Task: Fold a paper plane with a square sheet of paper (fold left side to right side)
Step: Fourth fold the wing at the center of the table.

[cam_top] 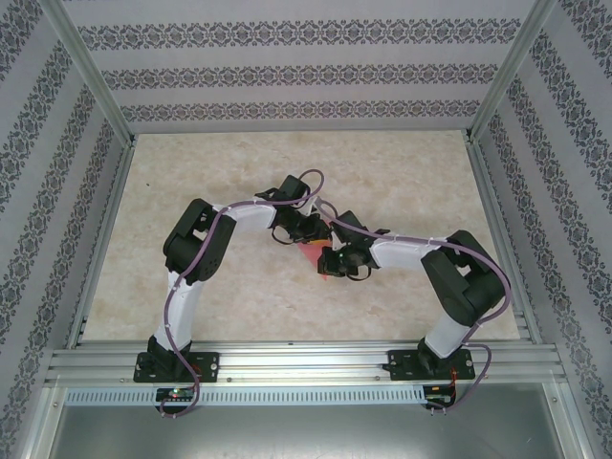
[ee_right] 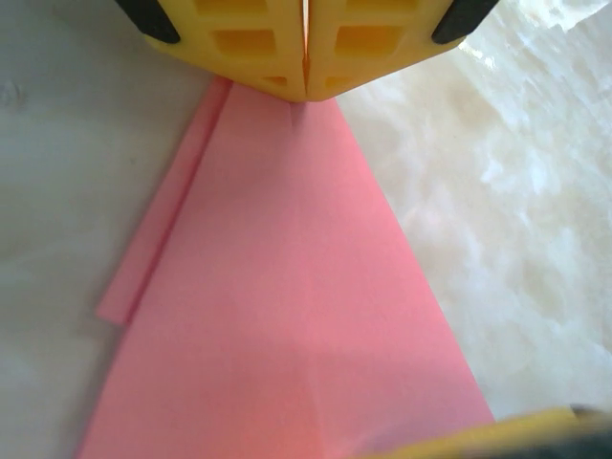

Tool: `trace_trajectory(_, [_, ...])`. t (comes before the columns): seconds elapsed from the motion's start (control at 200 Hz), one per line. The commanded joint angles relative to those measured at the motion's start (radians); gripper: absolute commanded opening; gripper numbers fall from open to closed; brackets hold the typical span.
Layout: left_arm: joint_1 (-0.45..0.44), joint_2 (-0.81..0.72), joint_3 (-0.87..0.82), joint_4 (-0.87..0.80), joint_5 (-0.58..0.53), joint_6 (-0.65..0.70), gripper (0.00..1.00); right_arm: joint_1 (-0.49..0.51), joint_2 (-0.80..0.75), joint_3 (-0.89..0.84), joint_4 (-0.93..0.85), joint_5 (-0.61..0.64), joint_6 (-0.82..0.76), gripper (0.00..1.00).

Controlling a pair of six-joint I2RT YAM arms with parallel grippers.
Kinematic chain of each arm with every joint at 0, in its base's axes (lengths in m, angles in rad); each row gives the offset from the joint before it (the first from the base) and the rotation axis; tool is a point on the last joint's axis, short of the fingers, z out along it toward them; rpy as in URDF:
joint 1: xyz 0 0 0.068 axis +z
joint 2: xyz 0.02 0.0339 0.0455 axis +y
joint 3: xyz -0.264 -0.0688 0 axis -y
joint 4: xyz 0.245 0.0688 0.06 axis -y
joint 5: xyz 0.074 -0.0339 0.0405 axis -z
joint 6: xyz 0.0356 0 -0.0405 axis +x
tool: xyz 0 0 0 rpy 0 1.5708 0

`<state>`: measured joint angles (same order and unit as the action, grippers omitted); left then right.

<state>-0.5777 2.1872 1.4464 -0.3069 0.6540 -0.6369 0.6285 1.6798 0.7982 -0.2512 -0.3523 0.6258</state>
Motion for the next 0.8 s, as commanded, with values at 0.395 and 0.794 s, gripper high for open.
trace_trajectory(0.395, [0.039,0.009,0.006,0.03,-0.008,-0.009,0.23,0.016,-0.097,-0.107,-0.136,-0.051,-0.028,0.11])
trace_trajectory(0.794, [0.094,-0.162,0.07,0.0,0.048,-0.019,0.41,-0.145,-0.253,-0.033,-0.019,-0.1,-0.07,0.31])
